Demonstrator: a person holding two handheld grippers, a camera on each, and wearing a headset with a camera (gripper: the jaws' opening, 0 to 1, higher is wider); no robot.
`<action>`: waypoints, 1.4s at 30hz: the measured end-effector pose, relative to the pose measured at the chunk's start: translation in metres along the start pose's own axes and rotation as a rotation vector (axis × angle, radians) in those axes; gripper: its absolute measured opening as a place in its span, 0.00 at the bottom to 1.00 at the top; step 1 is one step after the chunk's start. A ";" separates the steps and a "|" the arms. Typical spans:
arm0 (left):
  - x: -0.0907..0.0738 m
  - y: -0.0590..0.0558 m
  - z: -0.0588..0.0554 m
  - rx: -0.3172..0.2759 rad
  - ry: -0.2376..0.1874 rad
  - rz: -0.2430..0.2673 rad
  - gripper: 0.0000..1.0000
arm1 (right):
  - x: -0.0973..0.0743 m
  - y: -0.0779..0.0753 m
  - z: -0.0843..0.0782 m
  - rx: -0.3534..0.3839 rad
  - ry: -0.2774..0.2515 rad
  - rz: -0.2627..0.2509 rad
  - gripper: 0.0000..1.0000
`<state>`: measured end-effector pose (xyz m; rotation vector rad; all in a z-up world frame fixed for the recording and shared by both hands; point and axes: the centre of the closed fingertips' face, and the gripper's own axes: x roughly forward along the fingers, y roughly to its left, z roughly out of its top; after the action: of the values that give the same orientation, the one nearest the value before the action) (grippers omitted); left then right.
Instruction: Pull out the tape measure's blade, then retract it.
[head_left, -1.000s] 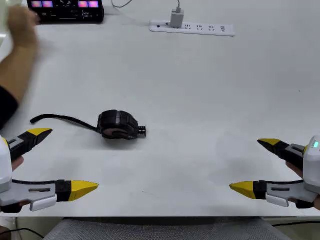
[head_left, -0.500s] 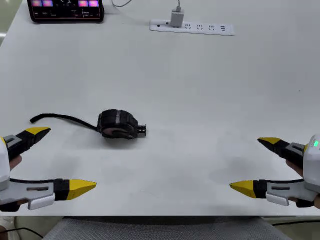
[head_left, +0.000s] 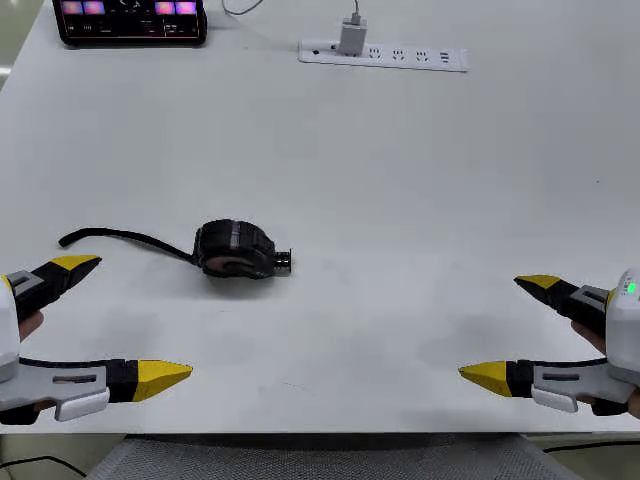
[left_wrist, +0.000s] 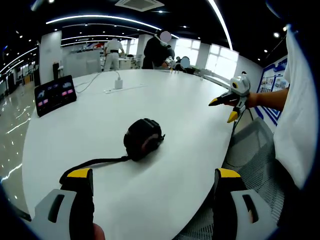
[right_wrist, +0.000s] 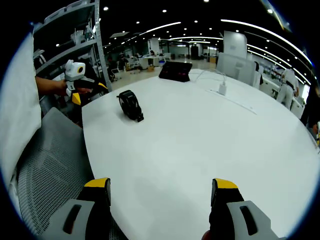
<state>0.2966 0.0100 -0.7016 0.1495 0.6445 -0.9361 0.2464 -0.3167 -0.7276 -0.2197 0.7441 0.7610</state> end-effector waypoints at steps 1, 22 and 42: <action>0.000 0.000 0.000 0.001 0.001 0.000 0.98 | 0.000 0.000 0.000 0.000 0.000 0.001 0.81; 0.001 0.000 0.000 0.004 0.000 -0.002 0.98 | 0.001 0.002 -0.002 -0.010 0.011 0.010 0.81; 0.010 -0.002 0.009 0.080 0.027 -0.044 0.97 | 0.003 0.001 -0.001 -0.038 0.020 0.026 0.81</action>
<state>0.3027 -0.0018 -0.7002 0.2203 0.6373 -1.0043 0.2465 -0.3144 -0.7304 -0.2524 0.7537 0.7993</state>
